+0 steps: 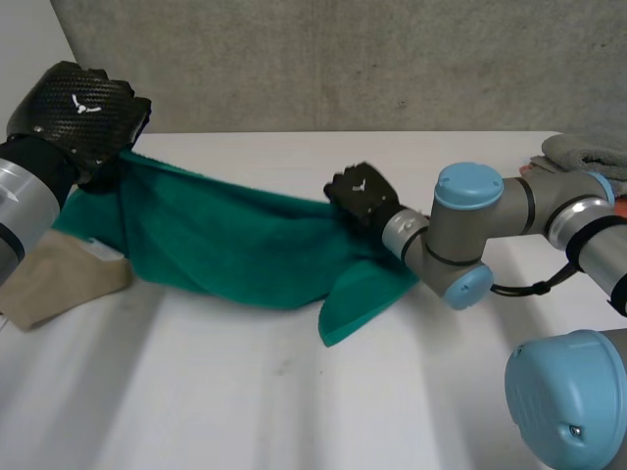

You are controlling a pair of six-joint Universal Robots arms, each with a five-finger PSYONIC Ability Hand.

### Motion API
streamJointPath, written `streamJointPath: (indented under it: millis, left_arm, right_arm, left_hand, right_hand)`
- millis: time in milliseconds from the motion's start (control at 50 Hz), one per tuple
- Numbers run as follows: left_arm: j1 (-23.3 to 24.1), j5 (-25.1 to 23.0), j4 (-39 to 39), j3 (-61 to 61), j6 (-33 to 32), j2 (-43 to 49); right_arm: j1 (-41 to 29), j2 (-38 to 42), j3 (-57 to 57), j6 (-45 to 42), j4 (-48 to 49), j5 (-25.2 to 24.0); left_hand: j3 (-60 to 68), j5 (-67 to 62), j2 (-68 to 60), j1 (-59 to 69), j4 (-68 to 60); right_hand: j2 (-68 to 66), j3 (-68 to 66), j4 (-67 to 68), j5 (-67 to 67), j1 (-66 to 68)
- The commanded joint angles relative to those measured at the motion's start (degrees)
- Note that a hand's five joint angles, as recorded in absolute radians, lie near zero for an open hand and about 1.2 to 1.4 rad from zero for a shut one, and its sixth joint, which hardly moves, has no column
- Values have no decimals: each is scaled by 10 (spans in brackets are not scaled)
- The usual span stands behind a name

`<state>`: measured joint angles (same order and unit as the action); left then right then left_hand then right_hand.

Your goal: Fold the laundry.

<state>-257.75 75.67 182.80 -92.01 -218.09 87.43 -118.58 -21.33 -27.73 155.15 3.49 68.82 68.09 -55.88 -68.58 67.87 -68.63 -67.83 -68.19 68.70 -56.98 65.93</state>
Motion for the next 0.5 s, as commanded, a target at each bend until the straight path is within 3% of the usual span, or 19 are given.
streamJointPath:
  millis: [20, 60, 120, 280, 500]
  left_arm:
    - [-5, -4, 35, 38, -1, 30]
    - [-1, 3, 61, 74, 1, 49]
    - [3, 36, 102, 136, 8, 83]
    - [24, 139, 143, 270, 33, 185]
    - [22, 128, 101, 226, 66, 238]
  right_arm:
    - [5, -58, 45, 11, 85, 139]
    - [11, -98, 50, 24, 134, 192]
    - [20, -163, 33, 42, 193, 225]
    - [34, -305, -112, 52, 256, 206]
    - [67, -398, -386, 30, 243, 191]
  left_hand:
    - [119, -141, -114, 121, -114]
    - [119, -141, -114, 121, -114]
    - [119, -141, -114, 121, -114]
    - [119, -141, -114, 121, -114]
    - [119, -141, -114, 121, -114]
  right_hand:
    - [-122, -118, 113, -130, 141]
    - [-122, -118, 113, -130, 141]
    - [-122, -118, 113, -130, 141]
    - [-122, -118, 113, -130, 141]
    - [-122, -118, 113, -130, 141]
